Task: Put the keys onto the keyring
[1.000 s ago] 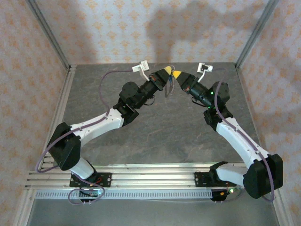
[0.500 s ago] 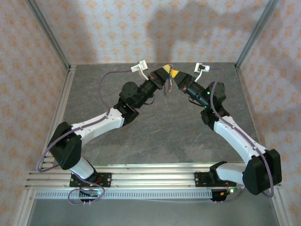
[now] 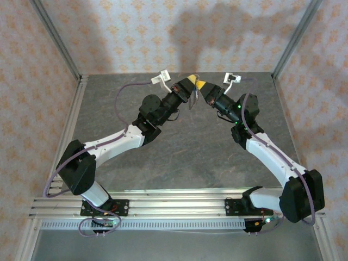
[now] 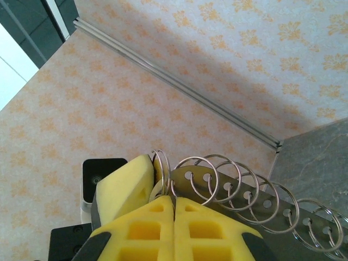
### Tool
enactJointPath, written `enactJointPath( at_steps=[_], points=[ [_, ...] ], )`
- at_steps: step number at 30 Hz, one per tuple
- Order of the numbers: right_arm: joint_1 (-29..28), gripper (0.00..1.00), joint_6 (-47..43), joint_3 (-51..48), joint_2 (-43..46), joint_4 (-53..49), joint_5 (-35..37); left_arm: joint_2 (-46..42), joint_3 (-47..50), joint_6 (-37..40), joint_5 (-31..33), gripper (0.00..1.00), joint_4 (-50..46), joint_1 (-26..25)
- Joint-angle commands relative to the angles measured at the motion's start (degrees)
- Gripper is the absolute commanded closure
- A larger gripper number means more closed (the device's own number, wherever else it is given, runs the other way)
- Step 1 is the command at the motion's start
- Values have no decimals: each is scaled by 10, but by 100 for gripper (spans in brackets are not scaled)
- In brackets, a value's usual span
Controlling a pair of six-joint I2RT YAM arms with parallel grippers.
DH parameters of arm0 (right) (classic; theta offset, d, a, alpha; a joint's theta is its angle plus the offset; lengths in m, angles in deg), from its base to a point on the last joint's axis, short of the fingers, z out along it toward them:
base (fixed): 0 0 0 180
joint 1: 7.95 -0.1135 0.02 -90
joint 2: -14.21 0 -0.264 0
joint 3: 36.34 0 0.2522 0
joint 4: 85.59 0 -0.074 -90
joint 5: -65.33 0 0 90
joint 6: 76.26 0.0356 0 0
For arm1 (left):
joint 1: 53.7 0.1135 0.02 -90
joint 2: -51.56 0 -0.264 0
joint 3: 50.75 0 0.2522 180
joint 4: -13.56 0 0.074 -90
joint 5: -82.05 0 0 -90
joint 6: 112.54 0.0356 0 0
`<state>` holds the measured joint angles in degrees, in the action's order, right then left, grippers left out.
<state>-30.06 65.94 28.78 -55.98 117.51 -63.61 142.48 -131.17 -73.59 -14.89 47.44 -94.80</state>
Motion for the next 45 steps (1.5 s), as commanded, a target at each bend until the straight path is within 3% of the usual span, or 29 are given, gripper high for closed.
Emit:
enactJointPath(
  at_steps=[1,4,8,11,20,29,34,45],
  points=[
    [-19,100,-27,13,17,-42,-27,-1,-14,-8,-13,100,10,-4],
    [-18,98,-40,15,21,-67,-24,-4,-9,-14,1,100,12,-4],
    [-11,81,-46,9,51,-92,-21,-6,-6,-19,12,100,15,-4],
    [4,74,-44,-3,71,-104,-21,-8,-5,-22,17,100,18,-4],
    [54,71,-42,-17,132,-140,-11,-12,-1,-27,21,100,19,-4],
    [55,66,39,7,70,-58,50,-11,1,-53,34,100,23,-4],
    [42,62,83,24,26,-5,62,-12,8,-67,46,100,28,-4],
    [-2,61,60,61,-12,-12,85,-20,22,-80,57,100,32,-4]
  ],
)
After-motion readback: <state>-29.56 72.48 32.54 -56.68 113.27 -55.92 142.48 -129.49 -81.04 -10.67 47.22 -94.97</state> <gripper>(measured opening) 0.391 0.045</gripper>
